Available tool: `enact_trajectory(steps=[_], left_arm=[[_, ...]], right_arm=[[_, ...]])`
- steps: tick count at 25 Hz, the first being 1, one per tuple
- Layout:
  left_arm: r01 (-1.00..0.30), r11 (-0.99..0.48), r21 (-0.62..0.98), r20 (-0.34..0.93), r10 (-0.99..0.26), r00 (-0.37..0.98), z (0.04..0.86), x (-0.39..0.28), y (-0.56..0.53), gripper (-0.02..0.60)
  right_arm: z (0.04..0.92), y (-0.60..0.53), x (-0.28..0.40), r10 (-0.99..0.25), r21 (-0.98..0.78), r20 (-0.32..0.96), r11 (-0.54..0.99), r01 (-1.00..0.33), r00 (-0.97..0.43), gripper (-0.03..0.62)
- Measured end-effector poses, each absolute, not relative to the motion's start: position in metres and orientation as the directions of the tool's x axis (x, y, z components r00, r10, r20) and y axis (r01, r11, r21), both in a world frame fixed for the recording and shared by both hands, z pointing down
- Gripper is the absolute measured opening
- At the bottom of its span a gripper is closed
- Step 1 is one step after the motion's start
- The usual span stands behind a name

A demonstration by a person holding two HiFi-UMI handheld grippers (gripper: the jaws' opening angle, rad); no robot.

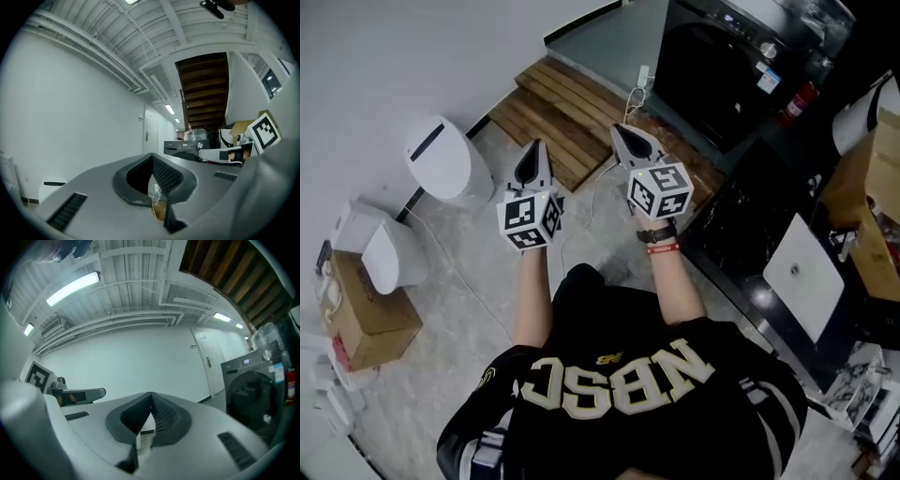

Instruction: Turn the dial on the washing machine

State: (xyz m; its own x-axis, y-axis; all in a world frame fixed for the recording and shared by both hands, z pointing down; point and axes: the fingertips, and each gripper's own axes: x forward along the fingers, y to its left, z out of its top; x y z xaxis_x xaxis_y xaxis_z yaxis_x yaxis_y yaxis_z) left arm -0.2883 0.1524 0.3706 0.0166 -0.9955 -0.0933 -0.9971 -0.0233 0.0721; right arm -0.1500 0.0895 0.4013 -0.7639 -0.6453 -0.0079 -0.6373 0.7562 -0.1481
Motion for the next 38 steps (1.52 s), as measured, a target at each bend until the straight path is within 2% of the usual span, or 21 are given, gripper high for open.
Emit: enact_trajectory(steps=[11, 17, 22, 30, 38], left_arm=[[-0.952, -0.295, 0.074, -0.084, -0.954, 0.289, 0.383, -0.187, 0.022, 0.014], [-0.854, -0.513, 0.085, -0.101, -0.857, 0.505, 0.383, -0.105, -0.101, 0.014], [-0.764, -0.64, 0.087, -0.107, -0.768, 0.631, 0.369, -0.045, -0.186, 0.014], [-0.641, -0.764, 0.081, -0.067, -0.646, 0.761, 0.377, 0.015, -0.292, 0.014], [-0.552, -0.826, 0.109, -0.072, -0.561, 0.825, 0.375, 0.051, -0.351, 0.013]], right_arm=[[0.417, 0.005, -0.057, -0.8, -0.153, 0.02, 0.59, -0.793, -0.599, 0.005], [0.414, -0.08, -0.01, -0.89, -0.122, 0.034, 0.447, -0.886, -0.454, 0.005], [0.405, -0.153, 0.034, -0.948, -0.151, 0.025, 0.309, -0.939, -0.316, 0.003], [0.406, -0.247, 0.106, -0.996, -0.195, 0.02, 0.086, -0.977, -0.092, -0.002], [0.395, -0.299, 0.156, -0.997, -0.102, 0.036, -0.071, -0.992, 0.068, 0.002]])
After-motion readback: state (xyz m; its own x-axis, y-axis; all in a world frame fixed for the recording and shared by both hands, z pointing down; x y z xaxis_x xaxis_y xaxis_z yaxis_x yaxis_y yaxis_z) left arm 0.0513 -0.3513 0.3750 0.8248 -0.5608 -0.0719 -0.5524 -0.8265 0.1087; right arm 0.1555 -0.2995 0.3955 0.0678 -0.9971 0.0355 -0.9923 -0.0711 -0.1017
